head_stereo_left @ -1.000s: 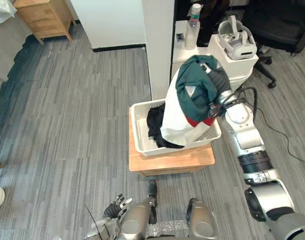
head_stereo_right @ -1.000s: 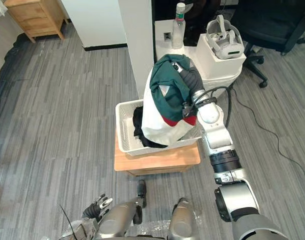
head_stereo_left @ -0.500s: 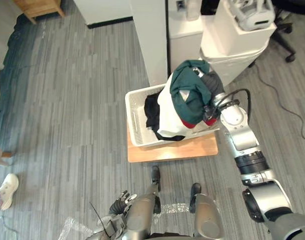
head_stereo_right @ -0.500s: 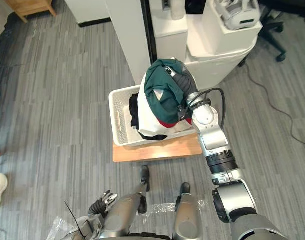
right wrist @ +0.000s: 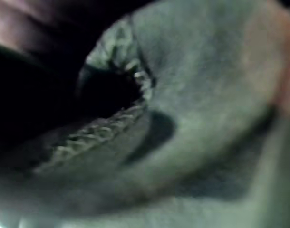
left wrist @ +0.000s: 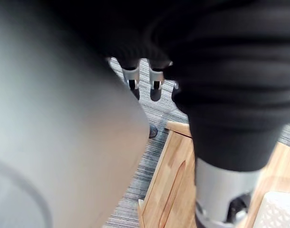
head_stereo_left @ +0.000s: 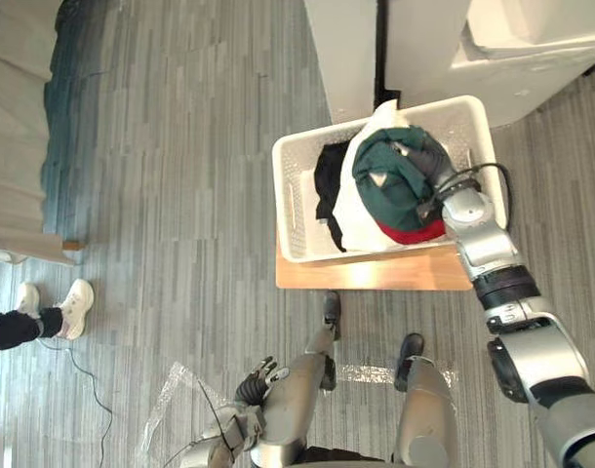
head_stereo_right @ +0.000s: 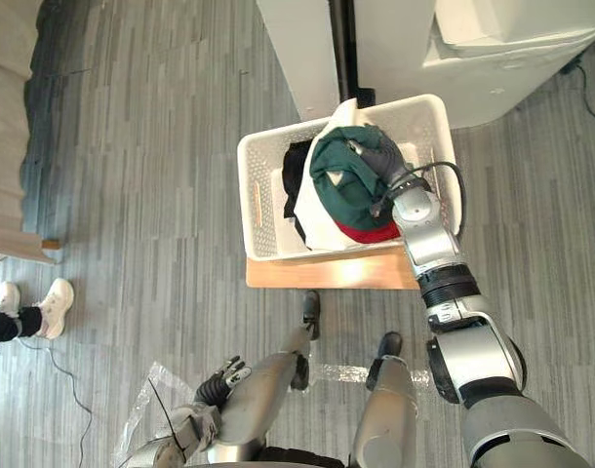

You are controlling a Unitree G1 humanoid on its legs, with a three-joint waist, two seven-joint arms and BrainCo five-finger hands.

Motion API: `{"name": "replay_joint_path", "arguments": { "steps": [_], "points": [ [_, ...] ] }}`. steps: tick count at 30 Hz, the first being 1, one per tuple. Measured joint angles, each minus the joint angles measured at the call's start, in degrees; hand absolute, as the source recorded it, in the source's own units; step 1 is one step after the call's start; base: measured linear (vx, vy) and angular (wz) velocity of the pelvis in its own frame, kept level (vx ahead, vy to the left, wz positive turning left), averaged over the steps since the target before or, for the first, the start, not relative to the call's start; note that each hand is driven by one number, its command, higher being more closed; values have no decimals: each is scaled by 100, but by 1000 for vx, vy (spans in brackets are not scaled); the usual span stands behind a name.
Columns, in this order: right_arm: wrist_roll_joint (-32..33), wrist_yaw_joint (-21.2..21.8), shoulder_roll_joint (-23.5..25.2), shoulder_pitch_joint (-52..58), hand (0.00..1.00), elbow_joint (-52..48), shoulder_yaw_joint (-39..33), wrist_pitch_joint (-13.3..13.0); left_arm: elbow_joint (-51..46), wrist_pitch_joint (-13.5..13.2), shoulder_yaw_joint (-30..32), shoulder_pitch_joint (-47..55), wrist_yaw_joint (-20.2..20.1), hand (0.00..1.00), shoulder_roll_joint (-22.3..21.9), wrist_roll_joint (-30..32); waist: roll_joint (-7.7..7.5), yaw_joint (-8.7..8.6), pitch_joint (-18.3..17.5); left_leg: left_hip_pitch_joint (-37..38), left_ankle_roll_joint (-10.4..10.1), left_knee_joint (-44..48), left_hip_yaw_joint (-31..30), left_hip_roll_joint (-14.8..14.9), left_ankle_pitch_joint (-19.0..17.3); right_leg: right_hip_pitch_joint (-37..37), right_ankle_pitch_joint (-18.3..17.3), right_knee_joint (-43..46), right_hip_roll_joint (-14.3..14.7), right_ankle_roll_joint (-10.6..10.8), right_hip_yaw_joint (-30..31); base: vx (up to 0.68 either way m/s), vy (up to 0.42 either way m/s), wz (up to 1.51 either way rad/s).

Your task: Tidy the bed and pick cloth on bed and put in laundry

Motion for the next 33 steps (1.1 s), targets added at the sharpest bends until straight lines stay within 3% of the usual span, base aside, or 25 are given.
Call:
{"name": "replay_joint_path", "arguments": {
  "steps": [7,12,16,18,20,23,28,33],
  "points": [
    [-100,3,-136,15,0,110,-218,-633,15,-109,86,55,-153,0,8,136,-5,-30,2,409,29,-37,120,32,-25,454,31,-213,40,35,34,6,-48,-3],
    [-316,-6,-203,150,0,57,-344,-824,3,-73,232,103,-188,0,22,285,-60,-54,-5,725,108,-39,391,154,-148,879,312,-717,212,101,212,-12,-18,-23],
    [-313,-1,-186,570,0,-355,-502,-852,-14,10,437,196,-204,0,85,454,-350,-80,-152,968,160,-39,639,162,-272,1170,499,-1104,254,178,413,35,20,-26],
    [-314,5,-91,987,0,-602,-621,-868,28,39,570,356,-210,0,132,526,-625,-157,-347,1075,99,-38,668,121,-316,1373,538,-1311,226,229,425,85,33,-6],
    [-313,10,-59,1240,0,-608,-664,-874,61,44,622,365,-259,0,193,635,-781,-157,-465,1205,56,-40,725,107,-347,1535,573,-1446,222,257,467,86,27,-8],
    [-312,21,9,1616,0,-837,-790,-880,289,45,746,392,-307,0,157,680,-869,-157,-780,1309,-9,-43,775,94,-413,1720,648,-1697,228,266,505,79,25,-7],
    [-342,28,49,2101,0,-1025,-882,-883,569,42,885,483,-379,0,58,760,-910,-179,-1155,1519,114,-45,915,81,-558,1977,691,-1961,248,270,620,45,16,-15],
    [-1669,18,165,2557,0,-897,-902,-780,816,-11,1081,536,-425,0,48,896,-1054,-286,-1419,1657,134,-48,1087,69,-647,2122,757,-2201,279,326,763,48,2,-18]
  ]
}}
